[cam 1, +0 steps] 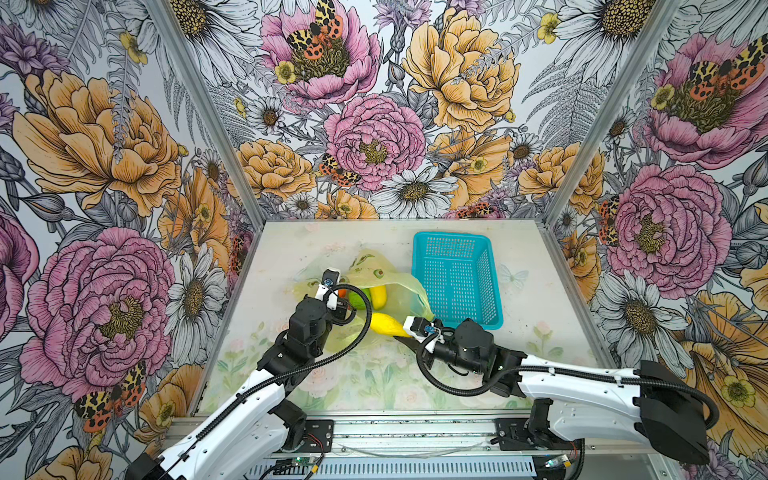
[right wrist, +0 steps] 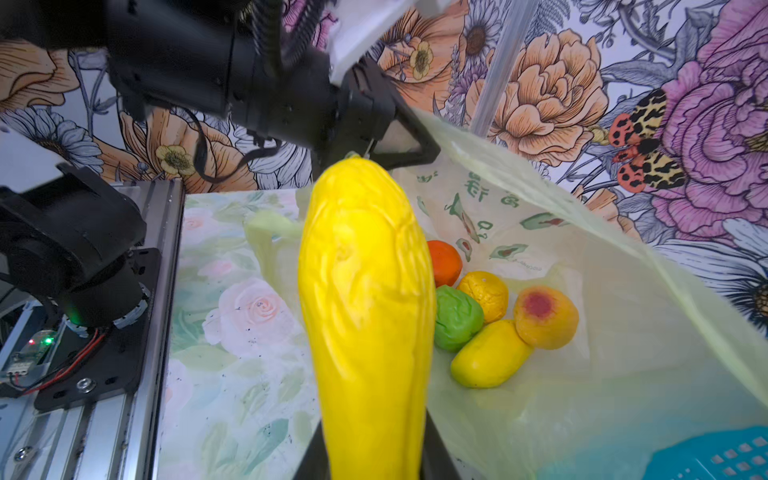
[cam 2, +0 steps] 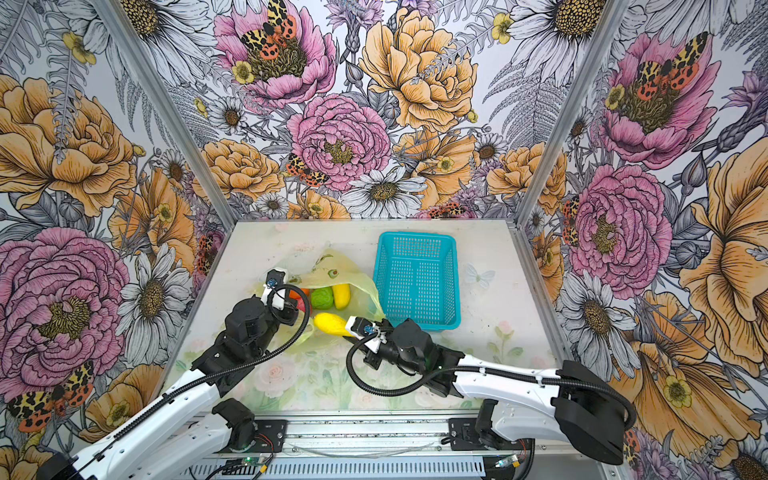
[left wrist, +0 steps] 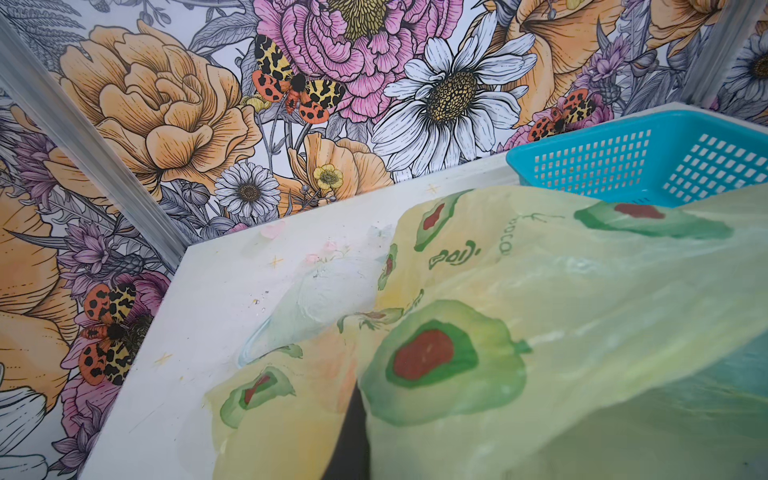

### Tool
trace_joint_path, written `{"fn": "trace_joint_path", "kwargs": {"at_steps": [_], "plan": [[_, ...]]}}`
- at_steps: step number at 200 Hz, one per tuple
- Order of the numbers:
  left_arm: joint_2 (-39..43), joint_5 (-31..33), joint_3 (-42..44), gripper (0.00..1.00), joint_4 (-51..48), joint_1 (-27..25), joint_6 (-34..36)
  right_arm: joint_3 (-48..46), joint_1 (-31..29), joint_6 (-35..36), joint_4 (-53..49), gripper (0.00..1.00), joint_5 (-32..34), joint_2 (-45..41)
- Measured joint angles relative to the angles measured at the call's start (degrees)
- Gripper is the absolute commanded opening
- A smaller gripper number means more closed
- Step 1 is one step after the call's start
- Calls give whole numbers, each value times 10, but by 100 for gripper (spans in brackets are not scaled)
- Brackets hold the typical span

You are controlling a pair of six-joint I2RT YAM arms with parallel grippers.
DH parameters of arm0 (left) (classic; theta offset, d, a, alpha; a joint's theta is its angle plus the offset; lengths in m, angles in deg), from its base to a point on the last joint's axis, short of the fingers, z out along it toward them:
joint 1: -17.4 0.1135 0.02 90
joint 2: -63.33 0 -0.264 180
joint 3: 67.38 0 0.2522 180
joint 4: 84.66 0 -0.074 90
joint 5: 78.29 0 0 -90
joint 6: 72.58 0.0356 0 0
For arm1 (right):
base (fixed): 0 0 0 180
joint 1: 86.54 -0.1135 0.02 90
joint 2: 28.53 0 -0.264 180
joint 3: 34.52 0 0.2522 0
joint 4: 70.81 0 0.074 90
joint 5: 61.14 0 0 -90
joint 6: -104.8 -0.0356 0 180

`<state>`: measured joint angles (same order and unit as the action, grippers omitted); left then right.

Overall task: Untie the knot of the plastic bag and take out the fruit
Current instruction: 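Carry the yellow fruit with the right gripper into the teal basket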

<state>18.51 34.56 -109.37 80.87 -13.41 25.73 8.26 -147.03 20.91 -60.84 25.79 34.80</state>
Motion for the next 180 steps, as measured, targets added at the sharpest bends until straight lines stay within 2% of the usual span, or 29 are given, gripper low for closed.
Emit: {"fn": "trace_joint_path", "kwargs": {"at_steps": [42,77,128,151,180], "plan": [[-23,-15,16,0,18,16,-14,-64,0,-3,26,0,-2,-157],[-35,-40,-10,0,-25,24,-47,-66,4,-4,26,0,14,-231],[-10,-119,-87,0,-116,25,-171,-66,31,-29,27,0,96,-264],[-7,-114,-120,0,-174,21,-203,-64,43,-40,13,0,141,-264],[10,-131,-102,0,-156,21,-230,-63,63,-54,3,0,189,-263]]}}
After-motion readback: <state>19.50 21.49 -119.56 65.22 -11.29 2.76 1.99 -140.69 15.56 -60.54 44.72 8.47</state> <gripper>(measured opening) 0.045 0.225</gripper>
